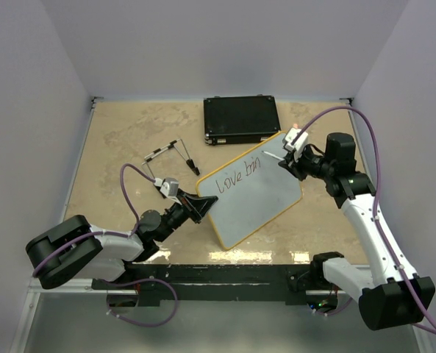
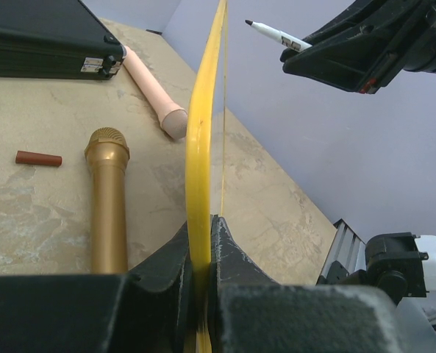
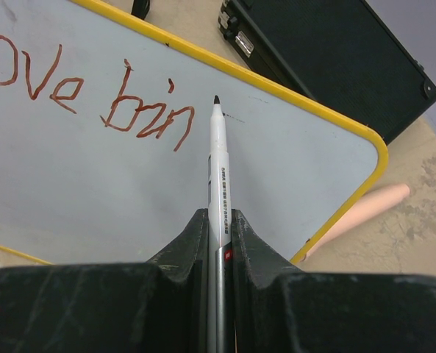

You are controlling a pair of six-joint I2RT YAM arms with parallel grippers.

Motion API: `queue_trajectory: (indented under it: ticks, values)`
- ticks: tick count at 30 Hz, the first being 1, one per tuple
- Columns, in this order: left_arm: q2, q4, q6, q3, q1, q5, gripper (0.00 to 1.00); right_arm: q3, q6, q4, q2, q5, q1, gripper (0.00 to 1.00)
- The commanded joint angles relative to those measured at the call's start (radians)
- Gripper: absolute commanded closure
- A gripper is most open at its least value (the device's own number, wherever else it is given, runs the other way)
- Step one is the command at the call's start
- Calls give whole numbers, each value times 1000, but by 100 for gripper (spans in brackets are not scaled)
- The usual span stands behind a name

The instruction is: Write a sentence on the whiteboard

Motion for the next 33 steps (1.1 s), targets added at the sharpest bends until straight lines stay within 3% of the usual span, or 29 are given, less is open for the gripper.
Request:
queue_trajectory:
  ticks: [1, 33]
  values:
    - [5, -28, 86, -26, -2, 52, 100, 7, -6, 23, -21, -32, -5, 100]
    - [11, -37, 93, -14, 5, 66, 100, 16, 14, 68, 58, 35, -12, 100]
